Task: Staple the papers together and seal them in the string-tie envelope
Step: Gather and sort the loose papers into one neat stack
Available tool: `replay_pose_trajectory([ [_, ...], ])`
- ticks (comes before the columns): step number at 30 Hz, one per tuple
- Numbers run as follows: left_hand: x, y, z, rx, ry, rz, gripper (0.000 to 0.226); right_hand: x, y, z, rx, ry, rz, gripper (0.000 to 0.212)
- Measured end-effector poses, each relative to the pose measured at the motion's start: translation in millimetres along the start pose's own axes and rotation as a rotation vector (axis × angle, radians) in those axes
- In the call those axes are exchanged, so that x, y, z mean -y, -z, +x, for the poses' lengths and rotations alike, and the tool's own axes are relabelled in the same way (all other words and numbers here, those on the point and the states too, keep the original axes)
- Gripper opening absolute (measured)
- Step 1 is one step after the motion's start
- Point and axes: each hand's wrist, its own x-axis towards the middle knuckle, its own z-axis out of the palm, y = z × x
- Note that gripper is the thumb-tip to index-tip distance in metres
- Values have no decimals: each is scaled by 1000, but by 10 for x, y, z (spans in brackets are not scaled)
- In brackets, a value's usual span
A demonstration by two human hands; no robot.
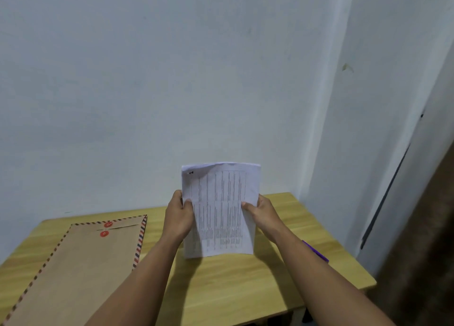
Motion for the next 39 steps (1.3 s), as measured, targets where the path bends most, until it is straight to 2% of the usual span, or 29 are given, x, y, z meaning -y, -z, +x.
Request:
replay_pose_trajectory([
  [5,-191,97,67,-60,-111,116,11,126,67,-4,106,-76,73,24],
  [9,-346,253,143,-16,-207,173,22,384,187,20,42,-41,148,25],
  [12,-409,386,197,104,-245,246,22,626,324,45,23,-27,97,24],
  [17,-677,538,200,361,-279,354,18,984,382,8,192,-8,-124,19],
  [22,-864,529,174,553,-288,531,22,1121,158,-125,277,23,-177,22],
  [25,-879,470,99,610,-287,596,32,956,21,-170,247,29,-116,24],
  [28,-691,371,32,574,-294,596,45,642,-69,-184,240,-68,57,29],
  [33,-15,45,61,475,-499,769,49,-2,-217,-160,118,-237,234,26],
  [35,256,-125,97,475,-541,847,52,-312,-249,-59,69,-267,196,26],
  [39,786,-477,251,487,-597,906,64,-780,-207,178,-35,-216,-121,26],
])
